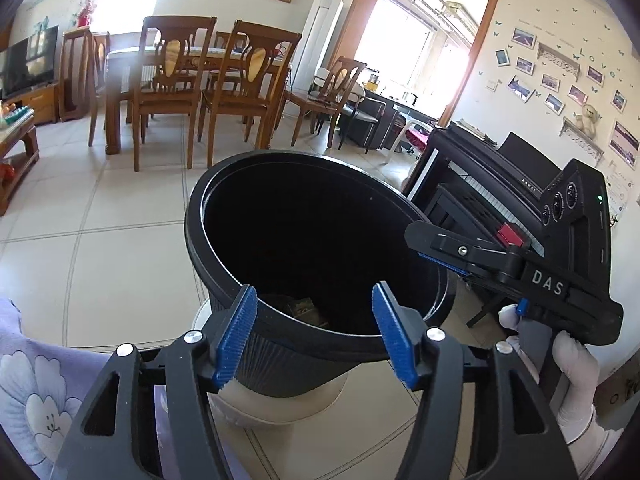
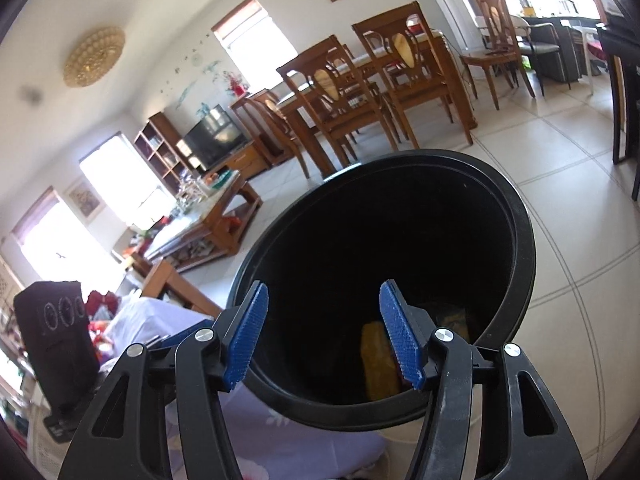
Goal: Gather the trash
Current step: 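Carry the wrapper and tray to the black bin and release both inside, then grasp the white barcode bag with the left tool while the right tool grasps the cream pouch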
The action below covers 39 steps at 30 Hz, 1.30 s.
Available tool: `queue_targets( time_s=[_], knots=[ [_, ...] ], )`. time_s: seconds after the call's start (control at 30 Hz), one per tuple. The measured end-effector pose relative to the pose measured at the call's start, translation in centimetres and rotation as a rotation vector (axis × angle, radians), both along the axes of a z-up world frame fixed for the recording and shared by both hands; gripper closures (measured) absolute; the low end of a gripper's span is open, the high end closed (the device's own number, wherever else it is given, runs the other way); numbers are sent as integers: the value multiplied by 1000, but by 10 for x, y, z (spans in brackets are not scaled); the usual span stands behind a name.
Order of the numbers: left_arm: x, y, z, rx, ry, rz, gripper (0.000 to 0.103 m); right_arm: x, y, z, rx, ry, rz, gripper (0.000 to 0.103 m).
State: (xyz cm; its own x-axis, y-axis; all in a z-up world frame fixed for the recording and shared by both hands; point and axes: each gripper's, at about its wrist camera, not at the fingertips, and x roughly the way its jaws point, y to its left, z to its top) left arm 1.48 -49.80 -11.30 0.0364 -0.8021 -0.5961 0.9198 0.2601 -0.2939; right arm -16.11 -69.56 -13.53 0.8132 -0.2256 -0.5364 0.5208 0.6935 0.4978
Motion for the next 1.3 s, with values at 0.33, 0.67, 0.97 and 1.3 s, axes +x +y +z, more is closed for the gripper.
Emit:
queue_targets(
  time_s=[0.33,0.67,0.97,1.3],
  knots=[
    [26,127,39,-131,-2,213,31,45,82,25,-133,39,194,44],
    [81,354,69,-162,-56,731,10,145,242,29,-94,81,655,35],
    [140,497,32,-58,128,1079,6,206,388,24,-82,146,894,22],
    [181,512,-6,15,259,1051,5,230,419,2,-100,263,907,22]
  ],
)
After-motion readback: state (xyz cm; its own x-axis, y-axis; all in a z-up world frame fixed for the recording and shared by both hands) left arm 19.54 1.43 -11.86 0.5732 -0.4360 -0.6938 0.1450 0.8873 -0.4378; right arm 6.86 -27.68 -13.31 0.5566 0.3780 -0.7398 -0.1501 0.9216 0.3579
